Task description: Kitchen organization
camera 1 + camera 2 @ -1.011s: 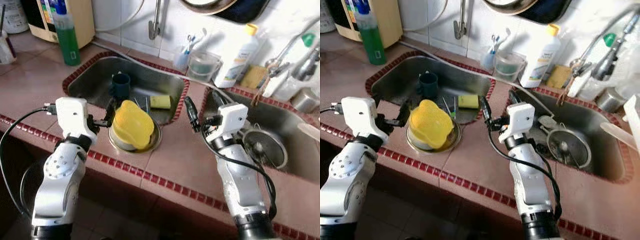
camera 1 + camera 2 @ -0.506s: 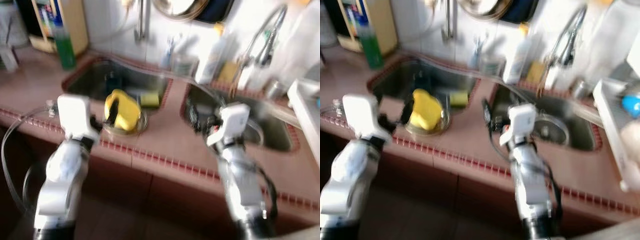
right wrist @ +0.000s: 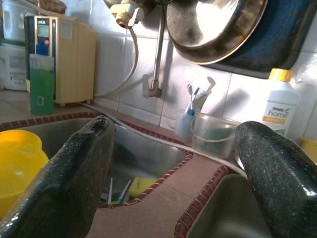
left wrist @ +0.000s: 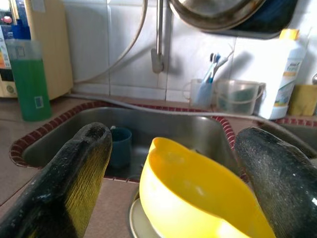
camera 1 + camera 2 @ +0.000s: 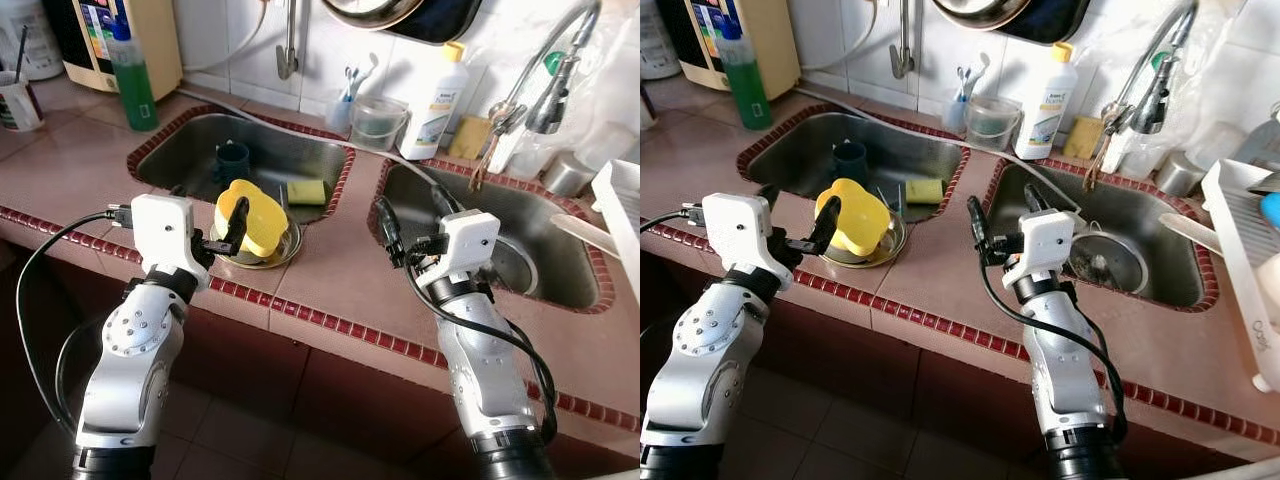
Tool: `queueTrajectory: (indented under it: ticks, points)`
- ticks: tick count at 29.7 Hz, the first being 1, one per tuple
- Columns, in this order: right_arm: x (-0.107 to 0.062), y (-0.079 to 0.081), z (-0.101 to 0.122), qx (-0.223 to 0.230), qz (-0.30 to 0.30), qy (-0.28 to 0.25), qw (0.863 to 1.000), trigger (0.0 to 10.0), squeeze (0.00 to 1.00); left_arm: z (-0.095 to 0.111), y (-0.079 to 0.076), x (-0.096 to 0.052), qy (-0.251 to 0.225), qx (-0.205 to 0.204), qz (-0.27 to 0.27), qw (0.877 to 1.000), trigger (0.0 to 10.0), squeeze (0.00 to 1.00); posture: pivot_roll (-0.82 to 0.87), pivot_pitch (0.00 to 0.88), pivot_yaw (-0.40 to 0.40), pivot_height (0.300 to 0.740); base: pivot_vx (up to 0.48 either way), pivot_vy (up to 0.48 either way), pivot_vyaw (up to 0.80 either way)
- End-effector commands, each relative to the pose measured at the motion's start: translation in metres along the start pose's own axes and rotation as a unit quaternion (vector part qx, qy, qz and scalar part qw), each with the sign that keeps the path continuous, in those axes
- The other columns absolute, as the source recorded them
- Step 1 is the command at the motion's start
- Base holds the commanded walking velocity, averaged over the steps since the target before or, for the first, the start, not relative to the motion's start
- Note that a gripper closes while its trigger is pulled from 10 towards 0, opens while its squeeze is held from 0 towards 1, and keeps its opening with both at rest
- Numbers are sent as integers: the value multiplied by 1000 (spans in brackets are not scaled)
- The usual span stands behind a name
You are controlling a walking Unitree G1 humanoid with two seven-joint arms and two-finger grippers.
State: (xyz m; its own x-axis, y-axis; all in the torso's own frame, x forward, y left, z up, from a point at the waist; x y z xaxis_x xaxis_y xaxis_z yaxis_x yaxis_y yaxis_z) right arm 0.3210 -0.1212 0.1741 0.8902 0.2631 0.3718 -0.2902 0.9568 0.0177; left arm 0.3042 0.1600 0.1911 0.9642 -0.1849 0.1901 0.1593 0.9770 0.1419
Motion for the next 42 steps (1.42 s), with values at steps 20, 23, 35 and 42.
queueTrajectory:
  ticks: [20, 23, 35, 42]
  points:
    - [1, 29, 12, 15, 41, -12, 999, 10000, 0, 6, -20, 42, 62, 42, 16, 997, 10000, 0, -134, 86, -83, 740, 0, 0, 0]
    - [1, 32, 13, 19, 43, -12, 999, 10000, 0, 5, -21, 44, 74, 51, 20, 996, 10000, 0, -135, 88, -77, 740, 0, 0, 0]
    - [-1, 44, 19, 35, 50, -21, 998, 10000, 0, -2, -21, 49, 110, 86, 53, 989, 10000, 0, -136, 81, -72, 740, 0, 0, 0]
    - [-3, 50, 19, 44, 53, -17, 998, 10000, 0, -4, -22, 55, 142, 111, 78, 980, 10000, 0, -135, 79, -68, 740, 0, 0, 0]
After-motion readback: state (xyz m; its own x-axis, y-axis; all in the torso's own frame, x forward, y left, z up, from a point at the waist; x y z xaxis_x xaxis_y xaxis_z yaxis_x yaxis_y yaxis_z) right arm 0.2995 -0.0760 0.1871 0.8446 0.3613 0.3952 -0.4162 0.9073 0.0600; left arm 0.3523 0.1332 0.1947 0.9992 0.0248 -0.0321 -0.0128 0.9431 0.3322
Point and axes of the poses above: a point about 5 cm out from each wrist's last joint towards the gripper, its own x axis pointing out of the wrist towards the gripper, its own z axis along the axis of the wrist's last joint, y = z × x, the point moved 1 cm from there along x, pointing out of the wrist towards the gripper, and after that the axes turned 4 degrees about x, right-handed, at the moved point
